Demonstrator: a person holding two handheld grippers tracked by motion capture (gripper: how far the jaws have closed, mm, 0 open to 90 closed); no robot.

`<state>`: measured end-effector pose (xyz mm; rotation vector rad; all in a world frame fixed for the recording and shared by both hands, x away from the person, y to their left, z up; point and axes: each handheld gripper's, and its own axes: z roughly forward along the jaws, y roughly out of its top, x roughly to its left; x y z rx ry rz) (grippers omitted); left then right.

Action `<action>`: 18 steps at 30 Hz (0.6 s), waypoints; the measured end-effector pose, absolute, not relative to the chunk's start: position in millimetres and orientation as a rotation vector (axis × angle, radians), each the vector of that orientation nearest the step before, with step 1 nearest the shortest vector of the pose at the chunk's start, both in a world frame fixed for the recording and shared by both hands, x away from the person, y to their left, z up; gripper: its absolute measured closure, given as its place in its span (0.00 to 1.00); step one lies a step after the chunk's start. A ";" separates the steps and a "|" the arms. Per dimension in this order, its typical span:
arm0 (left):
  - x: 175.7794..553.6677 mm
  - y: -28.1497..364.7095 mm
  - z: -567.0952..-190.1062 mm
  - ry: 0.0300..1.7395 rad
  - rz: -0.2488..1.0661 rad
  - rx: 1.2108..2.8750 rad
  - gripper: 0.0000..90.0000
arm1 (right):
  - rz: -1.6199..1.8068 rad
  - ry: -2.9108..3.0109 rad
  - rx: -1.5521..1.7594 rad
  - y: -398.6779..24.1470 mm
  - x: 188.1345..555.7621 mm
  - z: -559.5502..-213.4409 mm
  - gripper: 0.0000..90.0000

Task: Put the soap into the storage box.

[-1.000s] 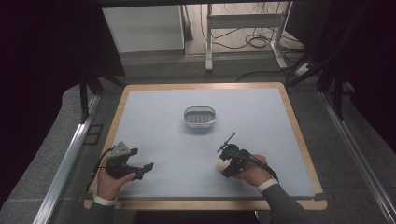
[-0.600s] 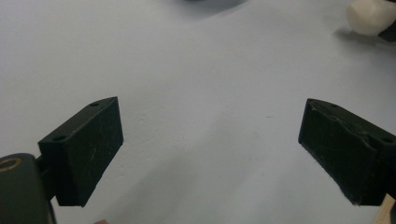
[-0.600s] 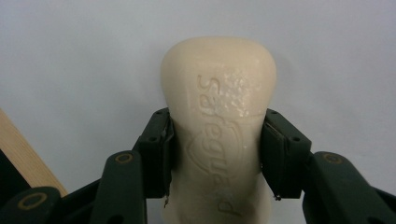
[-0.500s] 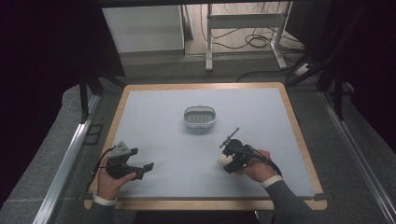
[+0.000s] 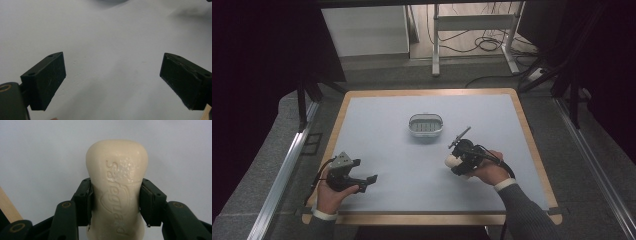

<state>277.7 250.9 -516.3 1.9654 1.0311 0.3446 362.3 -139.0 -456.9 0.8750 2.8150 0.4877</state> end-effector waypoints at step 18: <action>278.4 248.8 -517.8 1.032 0.348 1.975 0.08 | 0.544 2.799 0.854 -141.9 383.4 -448.1 0.55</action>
